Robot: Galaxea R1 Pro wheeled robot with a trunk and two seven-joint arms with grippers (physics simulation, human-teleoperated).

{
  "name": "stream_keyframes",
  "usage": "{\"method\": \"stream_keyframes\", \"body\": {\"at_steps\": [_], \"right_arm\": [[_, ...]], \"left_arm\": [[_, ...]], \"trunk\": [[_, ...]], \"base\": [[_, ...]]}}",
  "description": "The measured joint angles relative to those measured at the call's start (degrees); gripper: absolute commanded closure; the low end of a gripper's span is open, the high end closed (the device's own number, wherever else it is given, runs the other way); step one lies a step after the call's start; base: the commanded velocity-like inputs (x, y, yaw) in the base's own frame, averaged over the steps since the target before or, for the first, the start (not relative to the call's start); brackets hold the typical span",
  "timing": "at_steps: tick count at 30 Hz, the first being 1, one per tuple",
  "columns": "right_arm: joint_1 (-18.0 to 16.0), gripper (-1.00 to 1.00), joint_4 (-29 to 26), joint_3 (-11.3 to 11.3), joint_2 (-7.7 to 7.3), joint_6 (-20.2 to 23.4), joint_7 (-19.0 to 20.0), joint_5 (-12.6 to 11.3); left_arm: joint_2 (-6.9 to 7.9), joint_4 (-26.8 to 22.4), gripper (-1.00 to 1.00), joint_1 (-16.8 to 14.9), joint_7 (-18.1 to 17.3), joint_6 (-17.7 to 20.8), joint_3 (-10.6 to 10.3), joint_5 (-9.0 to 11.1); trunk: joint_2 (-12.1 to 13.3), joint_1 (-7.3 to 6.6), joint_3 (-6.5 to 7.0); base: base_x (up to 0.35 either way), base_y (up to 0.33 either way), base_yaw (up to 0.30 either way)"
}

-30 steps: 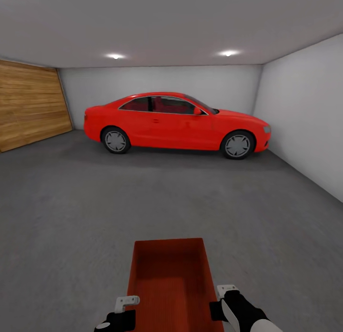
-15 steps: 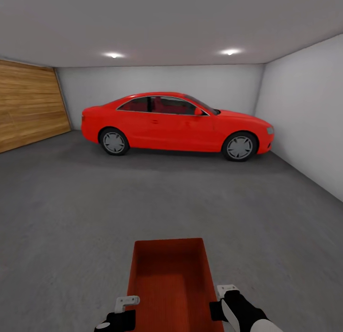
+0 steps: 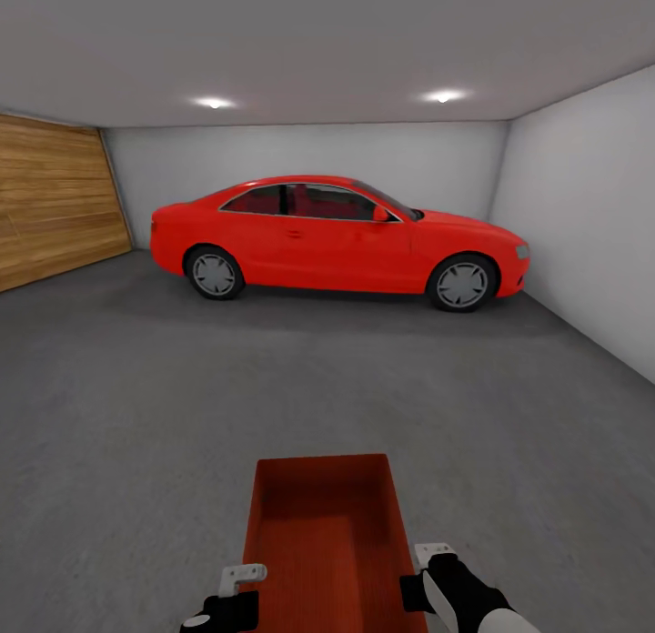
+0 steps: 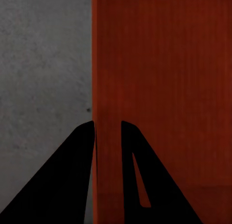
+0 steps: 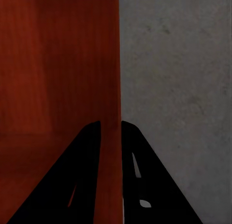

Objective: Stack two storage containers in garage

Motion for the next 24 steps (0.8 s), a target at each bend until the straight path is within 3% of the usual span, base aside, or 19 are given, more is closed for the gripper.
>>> {"method": "stream_keyframes", "body": {"at_steps": [16,24], "right_arm": [[0.0,1.0,0.0,0.0,0.0,0.0,0.0,0.0],[0.0,1.0,0.0,-0.1,0.21,0.0,-0.3,0.0]], "left_arm": [[-0.01,0.0,1.0,0.0,0.0,0.0,0.0,0.0],[0.18,0.0,1.0,0.0,-0.2,0.0,0.1,0.0]], "trunk": [[0.0,0.0,0.0],[0.0,0.0,0.0]], "base": [[0.327,0.0,-0.003],[0.317,0.0,-0.189]]}}
